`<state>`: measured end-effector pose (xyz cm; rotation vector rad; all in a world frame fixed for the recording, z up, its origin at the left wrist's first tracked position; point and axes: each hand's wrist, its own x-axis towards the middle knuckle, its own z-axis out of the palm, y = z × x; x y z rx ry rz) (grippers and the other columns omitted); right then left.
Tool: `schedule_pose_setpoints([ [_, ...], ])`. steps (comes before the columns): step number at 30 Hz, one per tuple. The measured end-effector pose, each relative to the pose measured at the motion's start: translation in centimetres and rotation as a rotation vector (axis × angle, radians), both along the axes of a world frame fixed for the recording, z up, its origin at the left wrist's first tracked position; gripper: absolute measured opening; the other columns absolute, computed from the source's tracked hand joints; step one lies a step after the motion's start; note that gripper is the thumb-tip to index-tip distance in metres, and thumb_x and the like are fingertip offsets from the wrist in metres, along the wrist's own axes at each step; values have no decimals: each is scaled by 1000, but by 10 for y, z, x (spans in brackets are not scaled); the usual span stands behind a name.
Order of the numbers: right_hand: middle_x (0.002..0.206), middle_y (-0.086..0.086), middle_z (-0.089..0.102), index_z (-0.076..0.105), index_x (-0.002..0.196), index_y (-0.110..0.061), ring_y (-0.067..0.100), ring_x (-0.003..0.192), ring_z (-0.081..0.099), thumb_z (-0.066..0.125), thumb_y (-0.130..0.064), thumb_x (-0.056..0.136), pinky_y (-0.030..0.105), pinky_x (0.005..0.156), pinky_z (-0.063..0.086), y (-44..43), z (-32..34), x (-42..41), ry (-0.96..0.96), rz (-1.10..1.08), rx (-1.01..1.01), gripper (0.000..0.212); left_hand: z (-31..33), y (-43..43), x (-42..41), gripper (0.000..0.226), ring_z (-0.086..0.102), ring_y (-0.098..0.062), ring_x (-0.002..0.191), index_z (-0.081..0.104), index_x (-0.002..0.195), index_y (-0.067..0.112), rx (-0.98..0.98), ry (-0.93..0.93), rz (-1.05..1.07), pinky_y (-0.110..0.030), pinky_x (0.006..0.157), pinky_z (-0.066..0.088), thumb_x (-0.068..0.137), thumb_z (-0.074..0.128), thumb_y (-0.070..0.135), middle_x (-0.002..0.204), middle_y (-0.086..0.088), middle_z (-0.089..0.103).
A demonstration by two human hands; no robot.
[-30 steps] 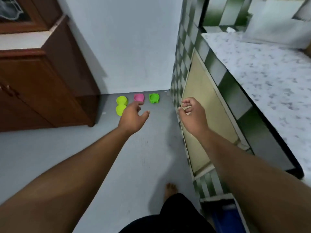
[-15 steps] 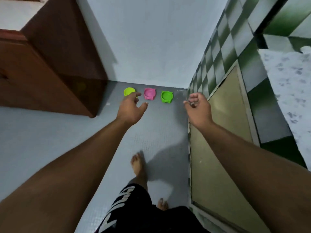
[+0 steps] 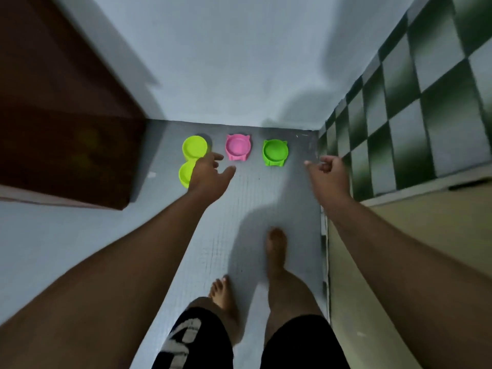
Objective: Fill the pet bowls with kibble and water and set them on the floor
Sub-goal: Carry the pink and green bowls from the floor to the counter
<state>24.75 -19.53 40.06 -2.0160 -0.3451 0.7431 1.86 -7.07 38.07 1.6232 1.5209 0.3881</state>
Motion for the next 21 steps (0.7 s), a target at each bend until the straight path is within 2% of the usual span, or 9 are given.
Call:
schedule_pose_setpoints([
  [2, 84, -7, 55, 54, 108, -19, 18, 80, 57, 76, -34, 82, 48, 82, 56, 34, -51, 20, 30, -39, -19, 37, -53, 25, 22, 42, 63, -24, 94, 64, 121, 12, -13, 13, -10, -34, 82, 52, 87, 78, 32, 111, -10, 66],
  [4, 84, -6, 52, 53, 106, -19, 22, 81, 57, 77, -37, 77, 48, 80, 55, 70, -109, 41, 53, -49, -36, 42, -112, 50, 43, 41, 64, -27, 99, 64, 120, 15, -19, 28, -20, -42, 89, 54, 86, 78, 35, 111, -10, 66],
  [6, 84, -5, 54, 53, 107, -20, 24, 82, 58, 77, -39, 74, 44, 77, 53, 103, -173, 63, 49, -29, -61, 45, -176, 74, 63, 41, 64, -27, 101, 64, 119, 17, -35, 33, -1, -45, 90, 55, 86, 77, 37, 109, -8, 66],
  [8, 88, -4, 57, 55, 112, -18, 22, 85, 59, 77, -35, 79, 42, 81, 53, 133, -236, 86, 22, 5, -105, 43, -238, 99, 82, 38, 65, -27, 99, 64, 116, 17, -51, 36, 28, -46, 88, 57, 86, 76, 37, 105, -7, 67],
  [12, 110, 7, 65, 59, 118, -12, 24, 98, 63, 78, -33, 79, 36, 88, 51, 180, -356, 127, -93, 59, -214, 48, -347, 149, 111, 38, 67, -28, 98, 61, 120, 15, -49, 64, 95, -40, 82, 56, 88, 73, 33, 106, -9, 71],
  [14, 117, 11, 65, 60, 117, -10, 27, 104, 63, 79, -33, 78, 35, 88, 50, 193, -408, 146, -142, 55, -282, 49, -394, 173, 121, 48, 66, -29, 101, 56, 130, 12, -68, 76, 122, -34, 78, 50, 88, 73, 30, 114, -12, 68],
  [16, 122, 13, 64, 59, 119, -7, 29, 110, 62, 80, -34, 76, 34, 89, 49, 203, -449, 159, -157, 40, -331, 55, -430, 196, 126, 61, 66, -31, 104, 53, 136, 9, -39, 79, 140, -34, 79, 51, 84, 74, 33, 120, -15, 65],
  [18, 129, 15, 61, 58, 126, -5, 31, 117, 60, 83, -40, 73, 35, 96, 48, 211, -482, 167, -168, 45, -371, 68, -456, 216, 128, 68, 64, -34, 110, 50, 141, 8, 5, 102, 174, -38, 88, 55, 84, 72, 37, 128, -18, 61],
  [21, 135, 16, 57, 55, 134, -8, 33, 118, 61, 83, -47, 70, 39, 98, 52, 218, -514, 169, -180, 54, -435, 80, -480, 234, 131, 80, 55, -36, 127, 39, 151, 4, 17, 140, 222, -37, 105, 43, 89, 73, 40, 144, -23, 49],
])
